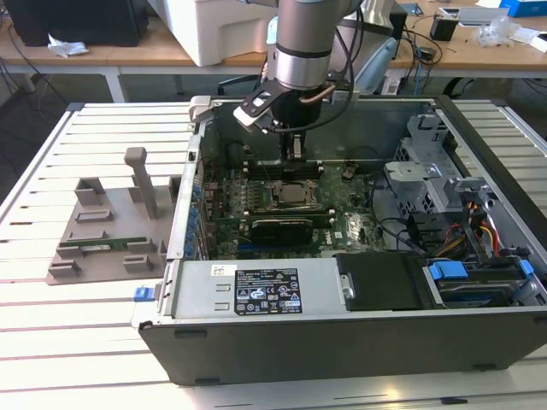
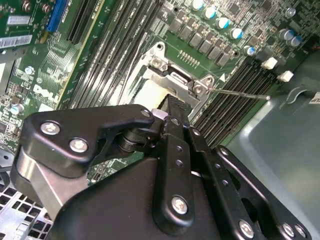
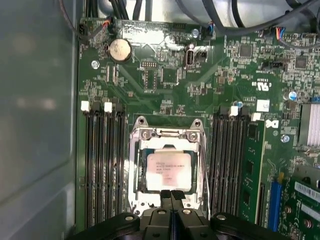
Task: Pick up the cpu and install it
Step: 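Close the cpu cover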
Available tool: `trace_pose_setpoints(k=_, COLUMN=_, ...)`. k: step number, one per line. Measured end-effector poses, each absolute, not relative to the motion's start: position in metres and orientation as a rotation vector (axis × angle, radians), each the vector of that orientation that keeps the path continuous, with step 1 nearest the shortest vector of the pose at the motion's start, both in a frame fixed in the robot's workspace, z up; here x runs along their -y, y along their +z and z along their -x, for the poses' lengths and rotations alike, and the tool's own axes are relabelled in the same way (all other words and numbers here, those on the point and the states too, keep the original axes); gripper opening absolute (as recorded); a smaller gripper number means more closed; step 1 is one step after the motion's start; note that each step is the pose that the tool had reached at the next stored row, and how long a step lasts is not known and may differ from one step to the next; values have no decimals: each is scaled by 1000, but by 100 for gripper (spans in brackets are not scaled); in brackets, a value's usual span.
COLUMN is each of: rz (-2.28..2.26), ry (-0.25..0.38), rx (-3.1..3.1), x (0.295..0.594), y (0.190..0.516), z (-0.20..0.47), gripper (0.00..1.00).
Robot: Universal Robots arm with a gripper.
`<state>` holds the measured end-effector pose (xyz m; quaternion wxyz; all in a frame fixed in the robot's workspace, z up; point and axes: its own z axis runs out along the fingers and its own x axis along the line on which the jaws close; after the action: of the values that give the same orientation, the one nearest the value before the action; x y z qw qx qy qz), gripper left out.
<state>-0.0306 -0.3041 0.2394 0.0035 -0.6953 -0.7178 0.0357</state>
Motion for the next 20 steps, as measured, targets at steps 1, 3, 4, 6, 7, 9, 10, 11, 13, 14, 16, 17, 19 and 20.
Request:
trace_pose_setpoints(k=1, rz=2180, ry=112, rx=2250, x=304, y=238, z=35, gripper=11)
trace_pose_setpoints(k=3, rz=2180, ry=112, rx=2250, x=304, y=237, z=38, gripper=11)
trace_pose_setpoints(k=4, rz=2180, ry=112, rx=2250, x=304, y=235, z=39, gripper=11)
trace_pose_setpoints(k=6, rz=2180, ry=112, rx=2250, x=304, y=231, z=41, gripper=11)
trace_pose_setpoints(k=7, rz=2180, ry=112, rx=2250, x=304, y=229, z=41, gripper=11)
trace_pose_setpoints(k=9, rz=2179, ry=112, rx=2250, x=304, y=223, z=41, gripper=11)
trace_pose_setpoints(k=10, rz=2180, ry=112, rx=2250, x=304, y=220, z=41, gripper=11)
trace_pose_setpoints(k=11, rz=2180, ry=112, rx=2250, x=304, y=218, z=42, gripper=11)
trace_pose_setpoints(k=13, rz=2180, ry=112, rx=2250, x=304, y=216, z=42, gripper=11)
trace_pose_setpoints(k=14, rz=2180, ry=112, rx=2250, x=304, y=215, z=43, gripper=11)
trace_pose_setpoints(k=16, rz=2180, ry=112, rx=2250, x=304, y=211, z=46, gripper=11)
trace_pose_setpoints(k=17, rz=2180, ry=112, rx=2250, x=304, y=210, z=47, gripper=11)
trace_pose_setpoints(k=19, rz=2180, ry=112, rx=2250, x=304, y=207, z=48, gripper=11)
trace_pose_setpoints(k=20, rz=2179, ry=112, rx=2250, x=304, y=207, z=49, gripper=11)
